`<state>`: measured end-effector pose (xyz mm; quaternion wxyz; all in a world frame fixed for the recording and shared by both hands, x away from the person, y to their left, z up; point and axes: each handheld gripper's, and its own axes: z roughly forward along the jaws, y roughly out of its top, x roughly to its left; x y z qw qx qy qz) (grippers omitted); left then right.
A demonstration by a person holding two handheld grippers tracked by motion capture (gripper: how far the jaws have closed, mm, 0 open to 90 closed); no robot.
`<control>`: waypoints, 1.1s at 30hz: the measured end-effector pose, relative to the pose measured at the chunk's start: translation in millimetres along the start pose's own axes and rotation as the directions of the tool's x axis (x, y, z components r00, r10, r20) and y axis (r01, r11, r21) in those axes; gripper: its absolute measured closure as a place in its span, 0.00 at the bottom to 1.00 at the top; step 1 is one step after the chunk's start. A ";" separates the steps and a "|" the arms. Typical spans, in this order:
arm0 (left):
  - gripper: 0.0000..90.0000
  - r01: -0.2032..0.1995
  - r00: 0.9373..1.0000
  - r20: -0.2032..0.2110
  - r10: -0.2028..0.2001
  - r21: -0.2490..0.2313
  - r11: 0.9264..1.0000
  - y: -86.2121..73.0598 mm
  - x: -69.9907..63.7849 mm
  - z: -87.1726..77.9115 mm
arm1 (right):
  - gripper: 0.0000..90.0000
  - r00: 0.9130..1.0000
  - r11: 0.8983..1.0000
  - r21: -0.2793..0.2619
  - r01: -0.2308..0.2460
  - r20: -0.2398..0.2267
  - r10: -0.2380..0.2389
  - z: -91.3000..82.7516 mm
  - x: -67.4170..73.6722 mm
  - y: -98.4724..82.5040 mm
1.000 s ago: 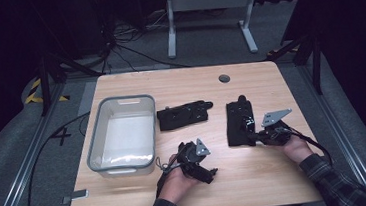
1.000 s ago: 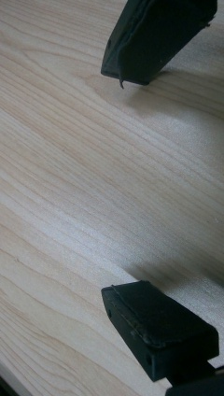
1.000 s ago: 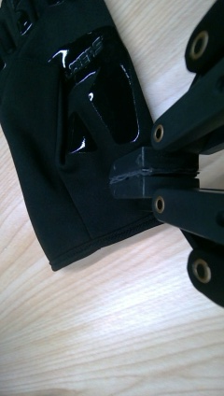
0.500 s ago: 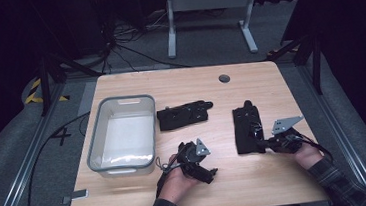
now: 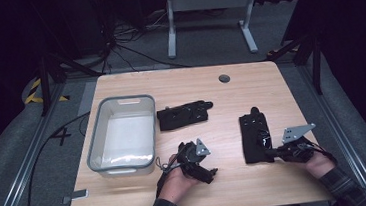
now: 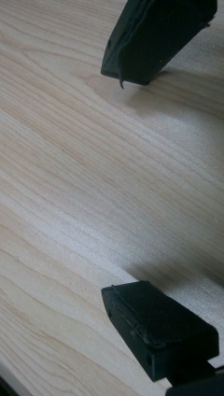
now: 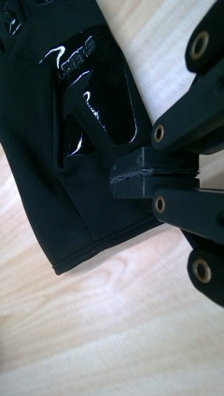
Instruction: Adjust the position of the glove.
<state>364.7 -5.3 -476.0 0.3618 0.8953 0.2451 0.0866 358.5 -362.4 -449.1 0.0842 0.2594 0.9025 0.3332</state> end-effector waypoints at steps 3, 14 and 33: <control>0.00 0.000 1.000 0.000 0.000 0.000 1.000 0.0 0.0 0.0 | 1.00 1.000 1.000 0.001 0.003 -0.004 -0.003 -3.7 5.0 -4.6; 0.00 0.001 1.000 -0.001 -0.001 0.000 1.000 0.0 -0.1 0.0 | 1.00 1.000 1.000 0.003 -0.001 -0.027 0.001 -17.8 21.6 -22.3; 0.00 -0.002 1.000 -0.001 0.002 0.000 1.000 0.1 0.1 -0.1 | 0.37 0.977 0.985 -0.098 -0.142 0.145 0.155 -31.8 -15.7 -39.5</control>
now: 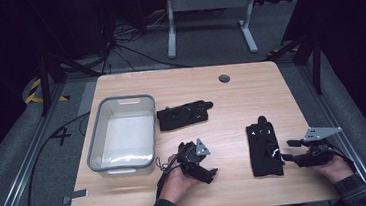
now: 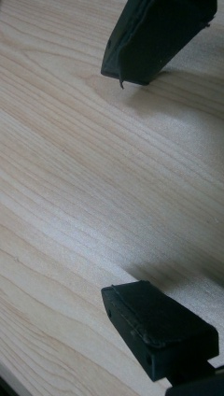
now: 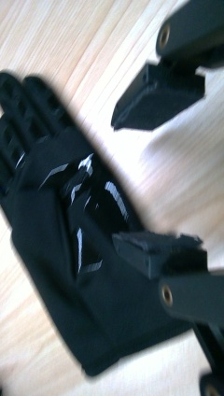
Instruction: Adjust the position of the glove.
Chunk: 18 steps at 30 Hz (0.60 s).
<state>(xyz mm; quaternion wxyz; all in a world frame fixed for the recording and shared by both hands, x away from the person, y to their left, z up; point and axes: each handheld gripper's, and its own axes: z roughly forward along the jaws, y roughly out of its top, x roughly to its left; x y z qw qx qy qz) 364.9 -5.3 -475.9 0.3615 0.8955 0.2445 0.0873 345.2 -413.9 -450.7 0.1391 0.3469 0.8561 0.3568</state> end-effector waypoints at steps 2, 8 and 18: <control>0.00 -0.001 1.000 0.001 0.001 0.001 1.000 0.1 0.1 0.0 | 0.31 1.000 1.000 0.002 -0.021 0.017 0.021 1.6 -6.1 -3.5; 0.11 -0.002 1.000 0.004 0.002 0.007 1.000 1.8 1.0 -2.8 | 0.19 0.997 0.999 -0.011 -0.047 0.057 0.048 3.5 -15.0 -9.6; 0.45 0.044 0.999 -0.028 -0.043 0.030 0.999 10.4 7.2 -11.1 | 0.13 0.997 0.999 -0.029 -0.022 0.072 0.024 8.6 -14.9 -13.5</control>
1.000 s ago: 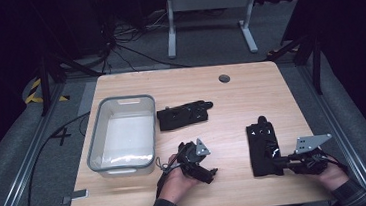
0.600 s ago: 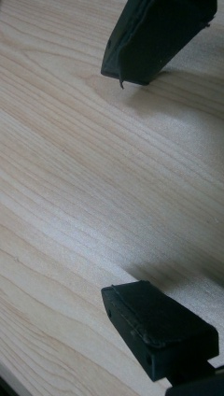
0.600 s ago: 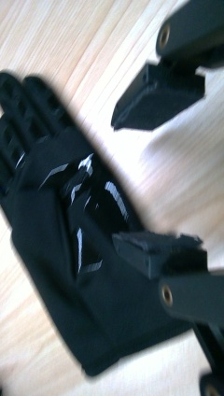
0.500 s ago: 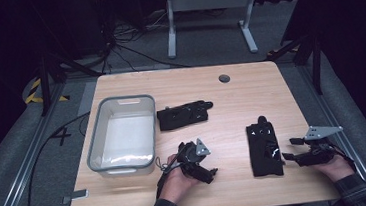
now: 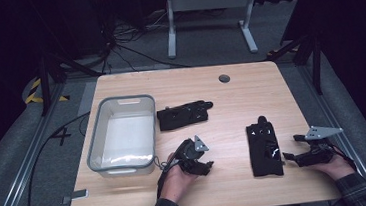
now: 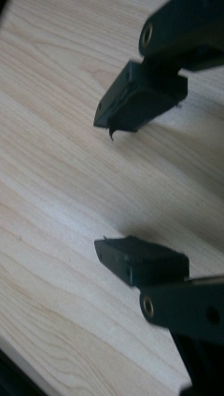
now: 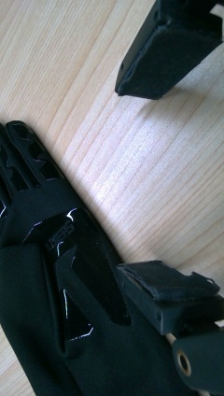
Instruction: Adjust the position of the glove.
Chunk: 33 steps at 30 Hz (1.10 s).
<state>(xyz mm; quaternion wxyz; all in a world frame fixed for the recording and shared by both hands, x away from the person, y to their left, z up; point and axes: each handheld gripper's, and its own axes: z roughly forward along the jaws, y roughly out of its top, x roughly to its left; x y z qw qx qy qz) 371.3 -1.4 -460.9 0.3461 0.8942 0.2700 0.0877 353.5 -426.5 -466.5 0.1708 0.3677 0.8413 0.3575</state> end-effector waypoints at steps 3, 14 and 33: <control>0.64 0.016 1.000 -0.012 -0.017 -0.022 1.000 7.0 3.9 -2.6 | 0.13 1.000 1.000 0.001 0.002 -0.001 -0.002 0.0 0.0 0.0; 1.00 0.060 0.997 -0.043 -0.061 -0.022 0.998 33.8 24.5 -4.1 | 0.12 1.000 1.000 0.001 0.005 -0.002 -0.005 0.3 0.0 0.1; 1.00 0.125 0.982 -0.135 -0.133 -0.066 0.990 71.0 80.6 23.8 | 0.12 1.000 1.000 0.001 0.005 -0.002 -0.005 0.3 0.0 0.0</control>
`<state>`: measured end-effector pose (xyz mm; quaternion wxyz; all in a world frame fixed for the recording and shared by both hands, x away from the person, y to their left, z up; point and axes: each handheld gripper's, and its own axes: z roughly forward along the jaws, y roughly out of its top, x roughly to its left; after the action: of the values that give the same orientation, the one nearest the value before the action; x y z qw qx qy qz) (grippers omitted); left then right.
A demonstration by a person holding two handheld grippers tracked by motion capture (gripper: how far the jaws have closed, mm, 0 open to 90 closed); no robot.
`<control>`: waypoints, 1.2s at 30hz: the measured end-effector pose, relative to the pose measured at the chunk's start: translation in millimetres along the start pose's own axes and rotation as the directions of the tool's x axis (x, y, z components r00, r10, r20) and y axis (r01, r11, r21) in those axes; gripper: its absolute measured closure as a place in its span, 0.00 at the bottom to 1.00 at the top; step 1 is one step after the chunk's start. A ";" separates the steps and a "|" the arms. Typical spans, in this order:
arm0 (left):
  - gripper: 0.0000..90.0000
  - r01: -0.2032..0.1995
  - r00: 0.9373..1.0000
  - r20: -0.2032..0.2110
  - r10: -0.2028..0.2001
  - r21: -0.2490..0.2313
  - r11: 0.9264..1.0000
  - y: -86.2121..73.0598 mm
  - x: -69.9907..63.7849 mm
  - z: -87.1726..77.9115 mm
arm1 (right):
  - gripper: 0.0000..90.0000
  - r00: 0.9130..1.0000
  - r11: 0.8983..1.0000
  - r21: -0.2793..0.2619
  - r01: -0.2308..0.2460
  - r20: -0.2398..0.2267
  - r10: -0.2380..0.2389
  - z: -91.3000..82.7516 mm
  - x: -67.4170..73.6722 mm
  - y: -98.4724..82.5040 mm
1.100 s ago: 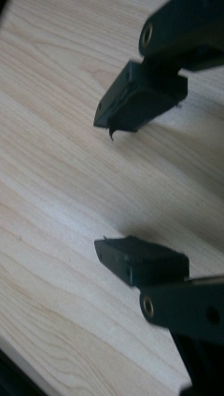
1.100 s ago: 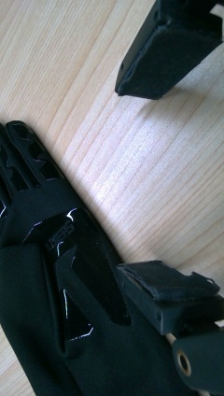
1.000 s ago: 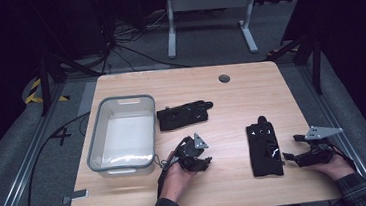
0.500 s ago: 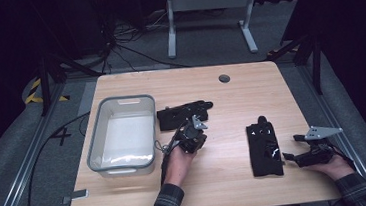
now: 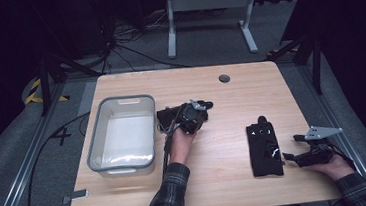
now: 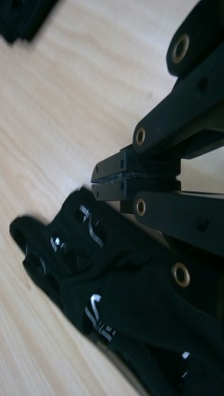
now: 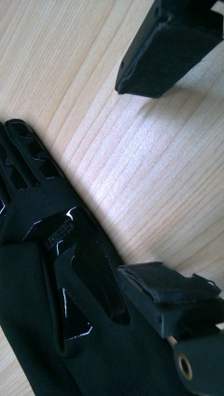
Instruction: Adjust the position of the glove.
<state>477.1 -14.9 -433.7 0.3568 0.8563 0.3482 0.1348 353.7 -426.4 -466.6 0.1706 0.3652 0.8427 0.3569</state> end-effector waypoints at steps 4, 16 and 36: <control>1.00 0.004 1.000 -0.011 -0.004 0.002 1.000 5.6 7.6 5.8 | 0.12 1.000 1.000 0.000 0.000 0.000 0.000 0.0 0.0 0.0; 1.00 0.017 1.000 -0.017 -0.016 0.036 0.999 6.5 23.5 26.2 | 0.12 1.000 1.000 0.001 -0.002 -0.001 0.002 -0.1 0.1 0.0; 1.00 0.001 0.995 0.103 -0.005 0.031 1.000 4.2 -15.5 32.1 | 0.12 1.000 1.000 0.001 -0.001 0.000 0.001 -0.1 0.1 0.0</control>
<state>483.3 -44.3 -453.2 0.3612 0.8670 0.3326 0.0846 353.6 -426.4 -466.6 0.1703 0.3656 0.8427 0.3567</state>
